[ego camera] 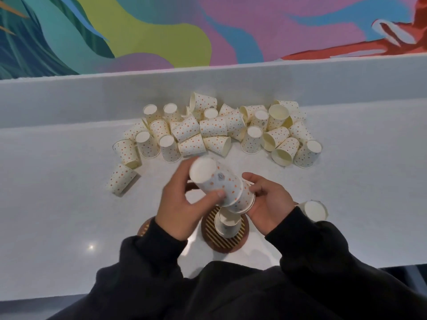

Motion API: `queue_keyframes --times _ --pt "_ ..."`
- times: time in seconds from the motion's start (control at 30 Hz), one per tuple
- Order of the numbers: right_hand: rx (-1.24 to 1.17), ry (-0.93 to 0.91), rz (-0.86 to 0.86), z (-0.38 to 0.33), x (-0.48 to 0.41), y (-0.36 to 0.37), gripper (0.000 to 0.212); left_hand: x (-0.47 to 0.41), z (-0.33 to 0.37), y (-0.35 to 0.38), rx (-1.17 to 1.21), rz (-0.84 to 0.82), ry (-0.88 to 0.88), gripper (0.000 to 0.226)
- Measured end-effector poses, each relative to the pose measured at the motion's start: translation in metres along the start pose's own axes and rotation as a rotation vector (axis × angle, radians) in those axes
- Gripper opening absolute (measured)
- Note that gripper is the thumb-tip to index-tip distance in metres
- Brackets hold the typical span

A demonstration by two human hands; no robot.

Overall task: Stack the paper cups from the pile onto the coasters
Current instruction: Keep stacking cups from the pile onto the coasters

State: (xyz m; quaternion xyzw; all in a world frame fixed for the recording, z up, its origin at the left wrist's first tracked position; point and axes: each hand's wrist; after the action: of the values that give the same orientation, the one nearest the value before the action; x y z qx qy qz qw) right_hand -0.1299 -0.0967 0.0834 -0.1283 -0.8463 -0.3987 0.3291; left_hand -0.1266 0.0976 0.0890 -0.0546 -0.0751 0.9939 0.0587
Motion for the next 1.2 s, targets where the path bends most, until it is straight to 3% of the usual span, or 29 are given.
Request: queue_keyframes --times 0.23,0.3,0.4,0.57,0.9,1.2 --pt "0.028 0.010 -0.129 0.006 0.001 0.000 0.030 0.015 -0.011 0.021 -0.148 -0.097 -0.083 0.072" --pt "0.225 -0.094 -0.100 0.009 0.000 -0.004 0.026 0.014 -0.011 0.020 -0.199 -0.107 -0.060 0.072" --pt "0.719 -0.313 -0.013 0.009 0.002 -0.011 0.021 0.014 -0.014 0.018 -0.302 -0.131 -0.003 0.067" --pt "0.977 -0.402 -0.064 0.006 0.001 -0.031 0.019 0.021 -0.023 0.019 -0.481 -0.186 0.012 0.065" --pt "0.919 -0.172 0.003 0.027 -0.017 -0.047 0.018 0.030 -0.074 0.035 -0.622 -0.294 -0.057 0.057" --pt "0.893 -0.131 0.016 0.037 -0.023 -0.051 0.019 0.035 -0.115 0.038 -0.637 -0.328 -0.176 0.075"
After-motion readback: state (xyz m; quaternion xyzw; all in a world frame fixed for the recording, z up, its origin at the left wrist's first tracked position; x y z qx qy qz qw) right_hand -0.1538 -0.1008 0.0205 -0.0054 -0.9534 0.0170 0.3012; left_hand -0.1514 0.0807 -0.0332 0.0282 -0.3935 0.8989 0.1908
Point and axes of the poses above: each hand's wrist, its own x-axis away from the middle knuckle, its own y-axis out of the palm, z = x × y, and after that the axes turned 2 degrees about -y, right-handed
